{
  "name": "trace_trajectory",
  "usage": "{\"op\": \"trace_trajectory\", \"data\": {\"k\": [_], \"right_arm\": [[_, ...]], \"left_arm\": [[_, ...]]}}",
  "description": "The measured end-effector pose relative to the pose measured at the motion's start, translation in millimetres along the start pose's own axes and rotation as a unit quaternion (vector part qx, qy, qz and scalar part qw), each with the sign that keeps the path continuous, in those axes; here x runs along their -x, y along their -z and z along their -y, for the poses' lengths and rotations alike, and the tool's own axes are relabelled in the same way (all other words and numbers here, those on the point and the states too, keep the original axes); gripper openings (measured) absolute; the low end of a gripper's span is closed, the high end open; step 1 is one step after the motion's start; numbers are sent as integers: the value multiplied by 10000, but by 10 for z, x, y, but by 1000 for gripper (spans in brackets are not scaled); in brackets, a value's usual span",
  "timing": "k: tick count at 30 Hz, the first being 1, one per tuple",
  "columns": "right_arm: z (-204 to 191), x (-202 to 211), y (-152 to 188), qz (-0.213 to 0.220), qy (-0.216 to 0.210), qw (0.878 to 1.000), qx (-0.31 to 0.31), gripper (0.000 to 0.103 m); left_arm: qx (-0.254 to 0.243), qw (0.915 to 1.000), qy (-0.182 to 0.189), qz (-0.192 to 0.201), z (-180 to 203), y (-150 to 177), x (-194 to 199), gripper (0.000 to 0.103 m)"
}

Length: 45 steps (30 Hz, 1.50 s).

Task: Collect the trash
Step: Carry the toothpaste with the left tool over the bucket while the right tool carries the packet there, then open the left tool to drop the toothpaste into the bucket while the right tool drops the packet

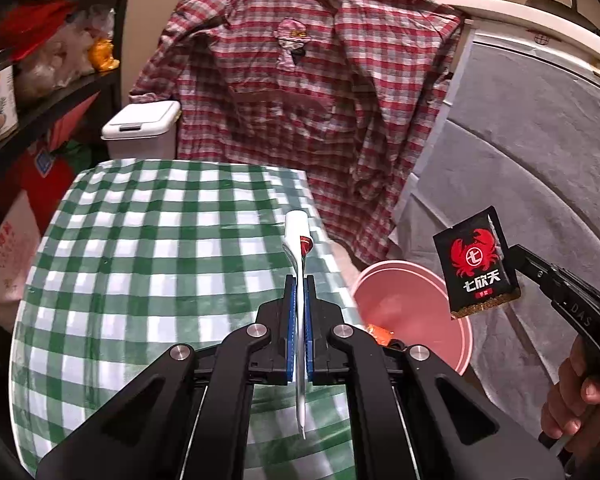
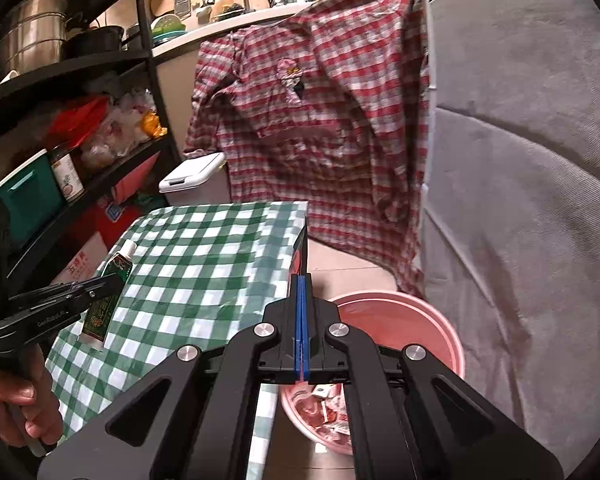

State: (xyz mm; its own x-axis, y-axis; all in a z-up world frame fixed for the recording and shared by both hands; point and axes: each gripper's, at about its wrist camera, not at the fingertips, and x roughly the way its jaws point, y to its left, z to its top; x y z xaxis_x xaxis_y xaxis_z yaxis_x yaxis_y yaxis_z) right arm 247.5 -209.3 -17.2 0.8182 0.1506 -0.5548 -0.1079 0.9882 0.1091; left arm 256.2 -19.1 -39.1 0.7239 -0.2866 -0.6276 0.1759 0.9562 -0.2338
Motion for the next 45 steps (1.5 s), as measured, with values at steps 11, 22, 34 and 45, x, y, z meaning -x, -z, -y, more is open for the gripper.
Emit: {"op": "trace_trajectory", "data": {"k": [11,22,34,45], "right_arm": [[276,66,-53,53,437,9990,27,0],[477,145,-72,139,747,9971,12,0],[614,104,-78,79,956,9954,-65,0],[627,86,-108,47,1025,9947,-106,28]], "left_arm": [[-291,9991,318,-34,530,-66,-199,4],[-636,9964,550,-84,1043,-102,-402,4],[-998,9918,762,-249,1431,-104,-687,4],[-993,9914,820,-239,1316,-130,-617,30]]}}
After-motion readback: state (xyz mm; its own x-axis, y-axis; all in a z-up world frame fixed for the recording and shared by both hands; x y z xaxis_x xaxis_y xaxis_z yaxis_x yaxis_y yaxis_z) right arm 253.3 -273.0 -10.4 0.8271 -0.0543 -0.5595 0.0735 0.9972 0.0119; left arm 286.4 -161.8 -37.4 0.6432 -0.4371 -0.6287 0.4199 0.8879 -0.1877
